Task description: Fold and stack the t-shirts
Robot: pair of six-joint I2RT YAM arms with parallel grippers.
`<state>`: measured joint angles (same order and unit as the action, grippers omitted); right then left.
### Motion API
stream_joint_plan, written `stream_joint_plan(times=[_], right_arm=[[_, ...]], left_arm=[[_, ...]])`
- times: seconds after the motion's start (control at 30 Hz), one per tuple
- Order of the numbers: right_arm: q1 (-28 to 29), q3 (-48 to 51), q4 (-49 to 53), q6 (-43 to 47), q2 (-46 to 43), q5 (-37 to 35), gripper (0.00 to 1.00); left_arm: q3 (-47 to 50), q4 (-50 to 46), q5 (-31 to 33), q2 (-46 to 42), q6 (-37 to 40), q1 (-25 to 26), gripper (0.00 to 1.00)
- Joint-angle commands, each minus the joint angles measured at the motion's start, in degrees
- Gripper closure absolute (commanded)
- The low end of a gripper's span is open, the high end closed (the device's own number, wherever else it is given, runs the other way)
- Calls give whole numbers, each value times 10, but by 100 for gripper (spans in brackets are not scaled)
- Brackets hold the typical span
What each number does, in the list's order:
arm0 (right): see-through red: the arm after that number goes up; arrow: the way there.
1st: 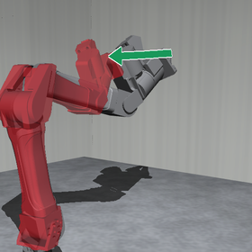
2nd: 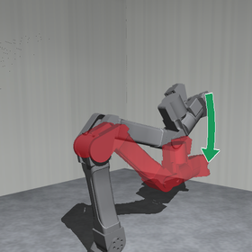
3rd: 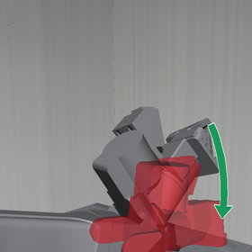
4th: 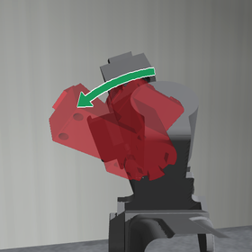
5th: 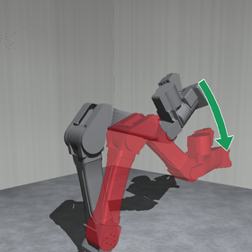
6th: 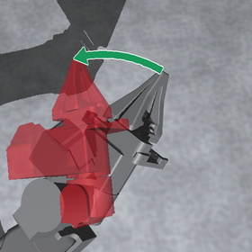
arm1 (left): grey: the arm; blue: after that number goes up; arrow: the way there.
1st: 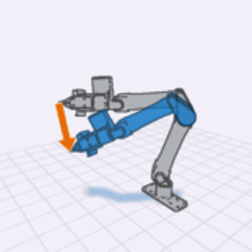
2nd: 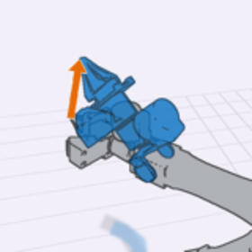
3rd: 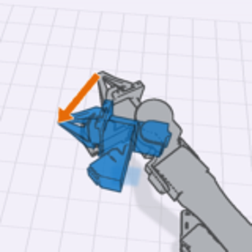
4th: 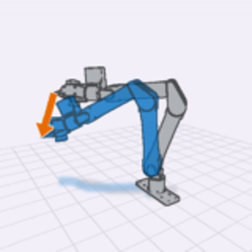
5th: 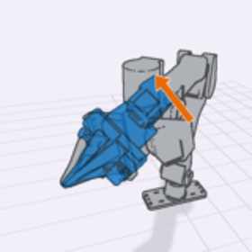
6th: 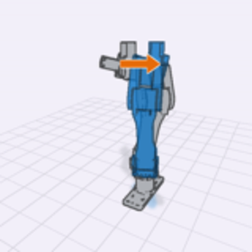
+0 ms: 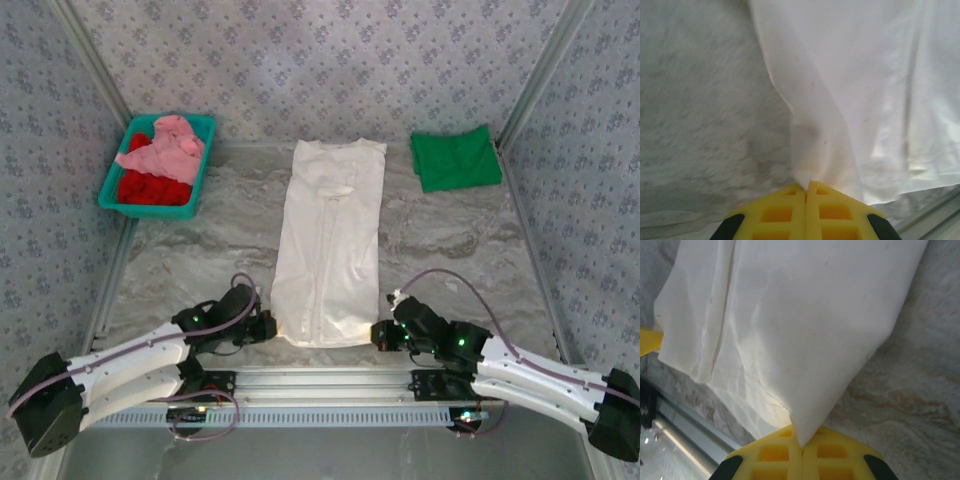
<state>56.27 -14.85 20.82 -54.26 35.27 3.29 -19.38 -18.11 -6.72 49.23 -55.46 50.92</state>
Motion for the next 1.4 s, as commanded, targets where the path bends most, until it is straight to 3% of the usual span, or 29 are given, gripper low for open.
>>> stream_joint_plan(times=[0.0, 0.33, 0.63, 0.9, 1.37], right_arm=[[-37, -41, 5, 39, 15, 1, 100], [-168, -152, -30, 155, 142, 40, 100], [-287, -295, -49, 249, 305, 61, 100], [-342, -350, -99, 262, 420, 66, 100], [-379, -434, -130, 265, 538, 93, 100]], left_arm=[[-70, -10, 15, 21, 44, -21, 100], [-202, 3, -56, 120, 172, -152, 100], [-332, 21, -88, 257, 293, -227, 100], [-373, 96, -89, 362, 345, -277, 100], [-486, 109, -116, 489, 375, -305, 100]])
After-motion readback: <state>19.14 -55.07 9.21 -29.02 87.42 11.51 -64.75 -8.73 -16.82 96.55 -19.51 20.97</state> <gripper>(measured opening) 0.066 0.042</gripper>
